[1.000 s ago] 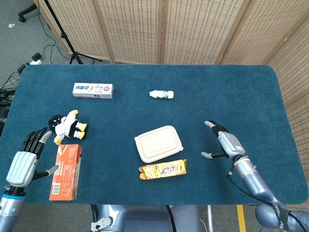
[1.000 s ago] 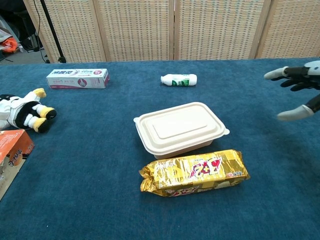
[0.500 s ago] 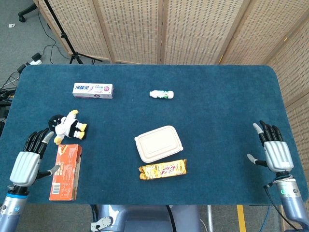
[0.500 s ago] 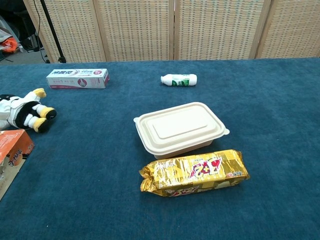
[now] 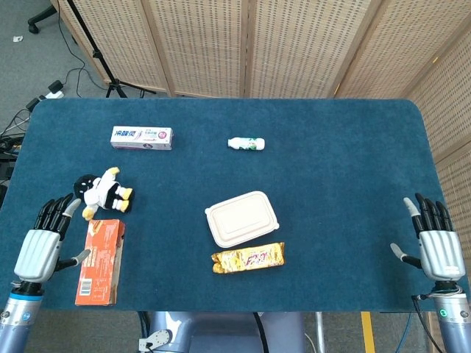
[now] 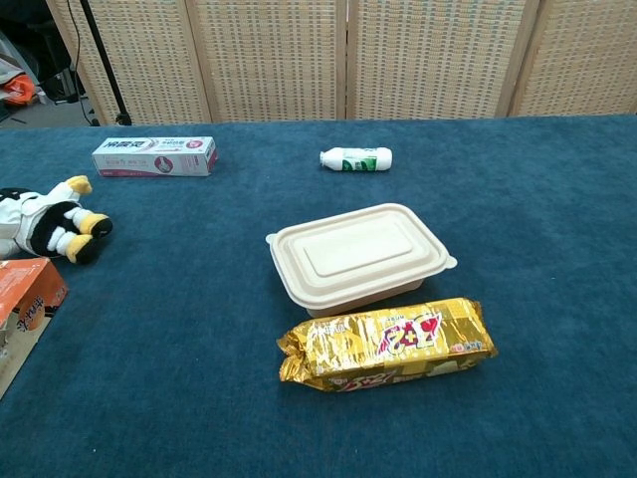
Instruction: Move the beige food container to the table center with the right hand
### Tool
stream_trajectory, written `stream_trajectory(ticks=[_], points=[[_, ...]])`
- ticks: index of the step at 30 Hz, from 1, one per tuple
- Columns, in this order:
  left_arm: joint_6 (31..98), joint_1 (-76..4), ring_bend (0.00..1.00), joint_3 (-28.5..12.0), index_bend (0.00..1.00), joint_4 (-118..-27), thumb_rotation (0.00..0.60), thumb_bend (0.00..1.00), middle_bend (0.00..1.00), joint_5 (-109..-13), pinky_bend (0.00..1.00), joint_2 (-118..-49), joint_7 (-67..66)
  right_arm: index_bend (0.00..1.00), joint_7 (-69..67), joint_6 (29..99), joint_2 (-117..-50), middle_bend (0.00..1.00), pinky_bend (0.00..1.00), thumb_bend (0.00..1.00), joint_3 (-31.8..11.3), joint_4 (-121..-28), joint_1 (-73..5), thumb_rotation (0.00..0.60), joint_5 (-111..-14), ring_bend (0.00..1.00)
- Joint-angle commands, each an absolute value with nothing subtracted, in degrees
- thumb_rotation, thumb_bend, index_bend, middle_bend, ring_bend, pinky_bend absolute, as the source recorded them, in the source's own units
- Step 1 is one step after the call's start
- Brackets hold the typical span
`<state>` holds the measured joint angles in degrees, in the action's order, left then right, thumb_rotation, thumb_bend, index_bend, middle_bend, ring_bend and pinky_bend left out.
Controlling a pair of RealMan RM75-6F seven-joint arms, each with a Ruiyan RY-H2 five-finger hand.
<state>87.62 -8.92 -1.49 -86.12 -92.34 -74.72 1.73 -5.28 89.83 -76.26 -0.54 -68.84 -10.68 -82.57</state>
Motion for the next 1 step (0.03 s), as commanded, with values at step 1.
stream_trajectory(ticks=[1], points=[[87.57, -8.93, 0.00, -1.48, 0.00, -86.15, 0.600, 0.11, 0.00, -92.30, 0.00, -74.68, 1.77, 0.05, -5.54, 89.70, -75.78, 0.00, 0.04, 0.25, -0.78, -69.59, -10.28, 0.600, -82.67, 0.00]])
